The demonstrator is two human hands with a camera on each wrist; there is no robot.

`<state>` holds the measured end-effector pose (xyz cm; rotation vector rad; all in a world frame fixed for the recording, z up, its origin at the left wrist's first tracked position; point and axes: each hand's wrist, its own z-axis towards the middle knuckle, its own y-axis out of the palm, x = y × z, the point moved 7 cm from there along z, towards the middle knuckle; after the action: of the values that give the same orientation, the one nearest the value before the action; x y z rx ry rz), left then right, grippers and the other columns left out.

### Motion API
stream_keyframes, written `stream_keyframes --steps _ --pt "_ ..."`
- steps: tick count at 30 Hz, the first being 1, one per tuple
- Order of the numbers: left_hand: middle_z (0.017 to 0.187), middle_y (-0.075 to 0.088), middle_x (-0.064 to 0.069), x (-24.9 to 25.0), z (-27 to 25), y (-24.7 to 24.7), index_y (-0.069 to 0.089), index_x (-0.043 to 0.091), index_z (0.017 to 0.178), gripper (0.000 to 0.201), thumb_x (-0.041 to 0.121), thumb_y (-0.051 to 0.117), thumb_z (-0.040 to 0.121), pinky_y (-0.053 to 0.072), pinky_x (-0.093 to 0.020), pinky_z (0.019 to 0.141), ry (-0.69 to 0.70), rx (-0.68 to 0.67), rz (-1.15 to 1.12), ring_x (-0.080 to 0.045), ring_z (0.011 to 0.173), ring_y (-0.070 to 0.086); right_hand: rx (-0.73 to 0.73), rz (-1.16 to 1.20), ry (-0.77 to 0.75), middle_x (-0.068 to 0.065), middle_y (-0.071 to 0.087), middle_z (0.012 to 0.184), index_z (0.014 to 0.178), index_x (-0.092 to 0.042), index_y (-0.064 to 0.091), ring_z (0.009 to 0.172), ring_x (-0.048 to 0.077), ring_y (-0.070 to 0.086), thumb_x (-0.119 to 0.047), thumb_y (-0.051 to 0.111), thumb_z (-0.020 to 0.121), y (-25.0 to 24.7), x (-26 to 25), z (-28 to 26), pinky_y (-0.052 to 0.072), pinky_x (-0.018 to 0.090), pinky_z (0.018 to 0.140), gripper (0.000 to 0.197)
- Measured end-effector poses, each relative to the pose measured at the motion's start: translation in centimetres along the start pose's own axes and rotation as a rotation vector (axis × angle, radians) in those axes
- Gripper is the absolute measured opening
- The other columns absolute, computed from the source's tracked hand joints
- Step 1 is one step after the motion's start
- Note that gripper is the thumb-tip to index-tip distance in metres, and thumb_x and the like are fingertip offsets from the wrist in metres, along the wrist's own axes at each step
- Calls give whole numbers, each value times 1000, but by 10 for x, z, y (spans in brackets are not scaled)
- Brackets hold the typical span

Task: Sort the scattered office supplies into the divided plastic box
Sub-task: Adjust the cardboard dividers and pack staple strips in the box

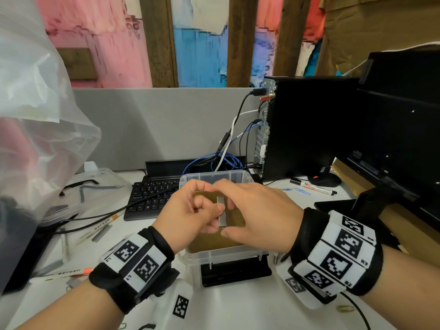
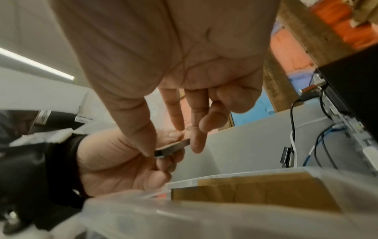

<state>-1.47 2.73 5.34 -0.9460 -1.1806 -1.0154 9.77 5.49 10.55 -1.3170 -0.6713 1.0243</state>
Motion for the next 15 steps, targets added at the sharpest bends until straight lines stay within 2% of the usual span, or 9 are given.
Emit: stream_keyframes --steps 1,4,6,7,10,15 --pt "57 60 -5 0 0 0 50 4 112 32 -1 64 84 59 -36 61 4 7 8 -14 52 59 -16 30 -5 -11 55 98 127 -36 39 89 10 52 -41 58 84 1 -1 -1 50 34 74 47" --pt "59 60 -5 3 -1 0 48 7 112 34 -1 65 83 58 -34 58 37 13 63 -16 53 60 -50 122 -7 -7 61 90 108 -35 54 71 3 51 -25 51 85 1 1 1 50 31 69 25" --pt "61 62 -4 6 -2 1 48 13 111 36 2 68 83 57 -33 60 88 13 167 -19 56 61 -69 167 0 -4 64 83 101 -32 62 62 1 50 -16 48 85 1 3 4 46 23 62 26" --pt "62 63 -3 7 -3 2 48 18 111 37 4 69 83 57 -35 63 116 8 221 -21 58 62 -84 178 3 -4 64 81 100 -31 64 62 2 51 -14 46 85 0 4 5 45 22 62 29" --pt "65 66 -2 9 -5 4 47 29 111 41 10 70 83 57 -49 75 158 -4 321 -24 64 67 -138 223 32 -4 65 82 102 -33 66 71 9 56 -11 45 86 -1 7 10 50 30 70 34" --pt "64 67 1 9 -4 2 47 28 111 40 15 71 83 54 -50 78 179 37 343 -20 62 65 -222 304 56 0 69 85 101 -33 67 73 16 62 -7 44 86 -3 11 19 53 34 72 38"
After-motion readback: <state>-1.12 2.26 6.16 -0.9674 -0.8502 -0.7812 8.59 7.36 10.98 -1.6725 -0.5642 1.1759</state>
